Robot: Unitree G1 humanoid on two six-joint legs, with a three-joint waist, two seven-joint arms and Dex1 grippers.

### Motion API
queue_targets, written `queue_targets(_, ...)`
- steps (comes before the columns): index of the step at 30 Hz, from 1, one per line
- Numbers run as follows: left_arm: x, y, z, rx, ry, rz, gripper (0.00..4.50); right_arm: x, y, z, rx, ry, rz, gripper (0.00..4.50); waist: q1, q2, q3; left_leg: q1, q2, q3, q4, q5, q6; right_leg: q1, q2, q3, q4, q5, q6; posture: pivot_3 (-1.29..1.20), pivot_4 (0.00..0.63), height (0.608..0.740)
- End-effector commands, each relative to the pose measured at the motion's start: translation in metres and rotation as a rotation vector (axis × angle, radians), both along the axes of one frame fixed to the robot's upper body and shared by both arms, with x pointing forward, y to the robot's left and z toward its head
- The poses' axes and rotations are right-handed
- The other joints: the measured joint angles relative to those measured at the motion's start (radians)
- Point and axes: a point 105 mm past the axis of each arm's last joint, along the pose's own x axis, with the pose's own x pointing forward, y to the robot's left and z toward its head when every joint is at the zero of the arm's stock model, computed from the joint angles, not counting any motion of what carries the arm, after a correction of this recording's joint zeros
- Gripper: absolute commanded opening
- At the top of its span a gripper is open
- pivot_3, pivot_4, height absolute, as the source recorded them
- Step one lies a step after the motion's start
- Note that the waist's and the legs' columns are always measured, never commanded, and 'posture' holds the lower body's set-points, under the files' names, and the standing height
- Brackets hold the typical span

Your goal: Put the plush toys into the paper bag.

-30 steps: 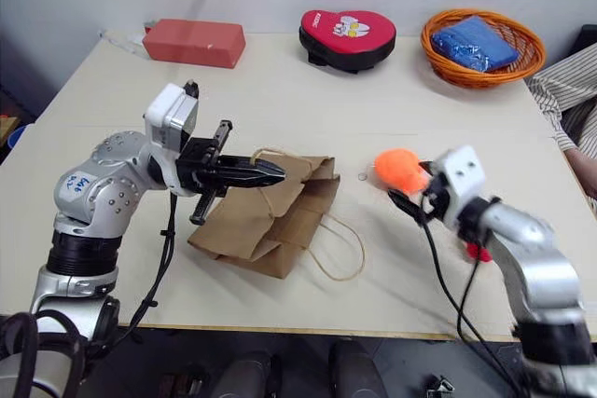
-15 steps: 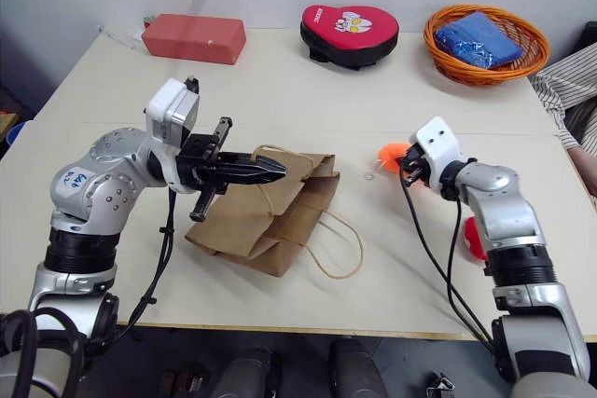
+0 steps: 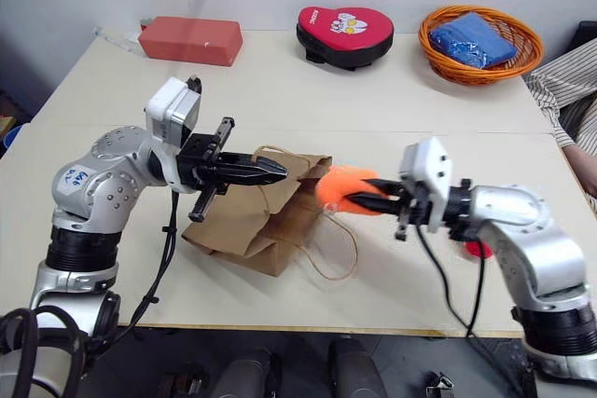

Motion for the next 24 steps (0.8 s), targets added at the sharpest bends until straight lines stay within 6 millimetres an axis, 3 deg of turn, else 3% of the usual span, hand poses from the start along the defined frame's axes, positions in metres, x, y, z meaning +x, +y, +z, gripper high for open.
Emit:
queue_targets(1, -0.004, -0.004, 0.008, -0.010, -0.016, -0.040, 0.00, 0.006, 0.009, -0.014, -0.083, -0.047, -0.006, 0.18, 0.003, 0.000, 0.000, 0.000, 0.000, 0.000, 0.000, 0.000, 0.000, 0.000, 0.000, 0.000, 0.000, 0.000, 0.000, 0.00, 0.150, 0.740)
queue_targets(5, -0.004, -0.004, 0.010, -0.010, -0.012, -0.046, 0.00, 0.013, 0.016, -0.027, -0.158, -0.073, 0.009, 0.18, 0.002, 0.000, 0.000, 0.000, 0.000, 0.000, 0.000, 0.000, 0.000, 0.000, 0.000, 0.000, -0.001, 0.000, 0.000, 0.00, 0.150, 0.740)
queue_targets(8, -0.004, -0.004, 0.010, -0.005, -0.009, -0.053, 0.00, 0.016, 0.038, -0.026, -0.140, -0.101, 0.052, 0.18, -0.004, 0.000, 0.000, 0.000, 0.000, 0.000, 0.000, 0.000, 0.000, 0.000, 0.000, -0.001, 0.000, 0.000, 0.000, 0.00, 0.150, 0.740)
queue_targets(16, -0.006, -0.006, 0.007, -0.008, 0.008, -0.075, 0.00, 0.025, 0.072, -0.021, -0.117, -0.160, 0.101, 0.18, -0.003, 0.000, 0.000, 0.000, 0.000, -0.001, 0.001, 0.000, 0.000, -0.002, 0.000, 0.000, 0.001, 0.000, 0.000, 0.00, 0.150, 0.740)
queue_targets(24, -0.004, -0.010, 0.006, -0.022, 0.013, -0.089, 0.00, 0.055, 0.103, -0.042, -0.084, -0.120, 0.106, 0.18, -0.007, 0.000, 0.000, 0.000, 0.000, 0.000, 0.001, 0.000, -0.001, -0.002, 0.000, -0.001, 0.002, 0.000, 0.000, 0.00, 0.150, 0.740)
